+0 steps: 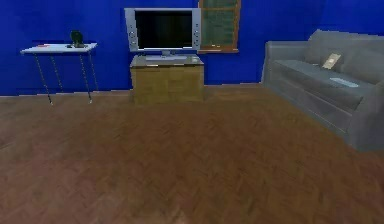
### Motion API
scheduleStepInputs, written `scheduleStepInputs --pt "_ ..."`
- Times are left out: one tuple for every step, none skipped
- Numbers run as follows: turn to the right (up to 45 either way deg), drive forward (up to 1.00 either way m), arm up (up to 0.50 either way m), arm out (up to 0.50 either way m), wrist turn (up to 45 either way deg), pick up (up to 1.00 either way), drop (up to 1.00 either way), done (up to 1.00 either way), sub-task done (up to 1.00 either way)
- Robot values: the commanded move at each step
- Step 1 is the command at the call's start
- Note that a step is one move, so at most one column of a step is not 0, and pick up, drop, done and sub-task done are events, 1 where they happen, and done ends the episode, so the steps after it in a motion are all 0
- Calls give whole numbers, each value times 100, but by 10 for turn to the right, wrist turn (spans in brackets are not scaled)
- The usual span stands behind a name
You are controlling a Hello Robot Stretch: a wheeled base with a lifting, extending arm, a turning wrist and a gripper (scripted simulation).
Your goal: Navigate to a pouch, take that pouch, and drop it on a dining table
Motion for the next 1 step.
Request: scheduleStepInputs --pt "-60 0 0 0 0 0 0 0 0"
